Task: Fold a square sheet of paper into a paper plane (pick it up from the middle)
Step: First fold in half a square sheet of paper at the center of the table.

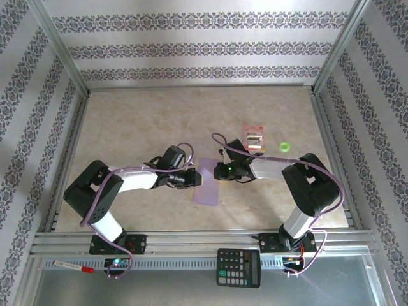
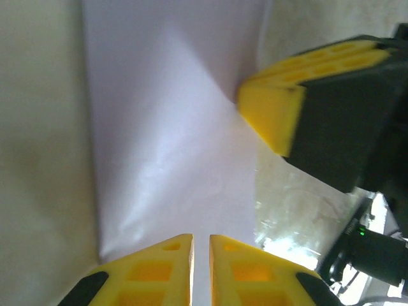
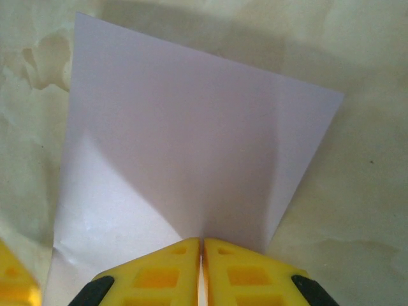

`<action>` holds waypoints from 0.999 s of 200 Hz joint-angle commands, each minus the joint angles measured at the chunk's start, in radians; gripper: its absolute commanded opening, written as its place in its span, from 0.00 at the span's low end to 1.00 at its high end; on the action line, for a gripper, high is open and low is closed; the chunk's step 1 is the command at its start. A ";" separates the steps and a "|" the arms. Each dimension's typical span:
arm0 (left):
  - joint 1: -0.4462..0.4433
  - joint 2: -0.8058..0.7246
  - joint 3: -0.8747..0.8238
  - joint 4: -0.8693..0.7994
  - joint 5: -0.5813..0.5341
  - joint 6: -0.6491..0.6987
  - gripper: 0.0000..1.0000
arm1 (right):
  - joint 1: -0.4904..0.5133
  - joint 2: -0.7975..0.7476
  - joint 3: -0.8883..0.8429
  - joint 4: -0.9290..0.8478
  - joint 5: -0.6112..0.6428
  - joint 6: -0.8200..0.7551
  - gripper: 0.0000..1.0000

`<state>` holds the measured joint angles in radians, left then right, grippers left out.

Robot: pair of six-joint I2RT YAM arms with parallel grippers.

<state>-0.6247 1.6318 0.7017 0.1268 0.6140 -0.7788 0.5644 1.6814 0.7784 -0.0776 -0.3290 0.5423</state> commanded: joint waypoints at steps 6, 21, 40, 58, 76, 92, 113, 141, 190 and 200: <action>-0.015 0.008 -0.024 -0.032 0.015 -0.010 0.13 | -0.009 0.031 -0.026 -0.045 0.036 -0.026 0.12; -0.004 0.020 -0.055 -0.054 -0.035 -0.004 0.12 | -0.011 0.040 -0.024 -0.050 0.037 -0.034 0.12; 0.006 0.027 -0.094 -0.042 -0.041 -0.003 0.10 | -0.012 0.044 -0.020 -0.060 0.039 -0.046 0.11; 0.005 0.005 -0.126 -0.041 -0.029 -0.006 0.10 | -0.014 0.049 -0.010 -0.077 0.045 -0.066 0.11; -0.002 -0.060 -0.142 -0.040 -0.004 -0.023 0.11 | -0.017 0.048 -0.001 -0.092 0.044 -0.073 0.11; -0.024 -0.131 -0.142 -0.043 -0.012 -0.036 0.12 | -0.017 0.043 0.002 -0.095 0.044 -0.075 0.11; -0.038 -0.151 -0.132 -0.070 -0.020 -0.025 0.14 | -0.017 0.044 0.001 -0.093 0.044 -0.076 0.11; -0.040 -0.082 -0.136 -0.066 -0.002 -0.020 0.13 | -0.017 0.053 -0.002 -0.091 0.044 -0.078 0.11; -0.040 -0.136 -0.156 -0.194 -0.033 0.044 0.12 | -0.023 0.068 0.021 -0.108 0.028 -0.122 0.11; -0.040 -0.166 -0.150 -0.207 -0.024 0.059 0.12 | -0.023 0.073 0.030 -0.116 0.018 -0.138 0.11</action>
<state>-0.6537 1.5326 0.5594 0.0353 0.5972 -0.7780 0.5533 1.7012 0.8047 -0.1097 -0.3489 0.4622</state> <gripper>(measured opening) 0.123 0.107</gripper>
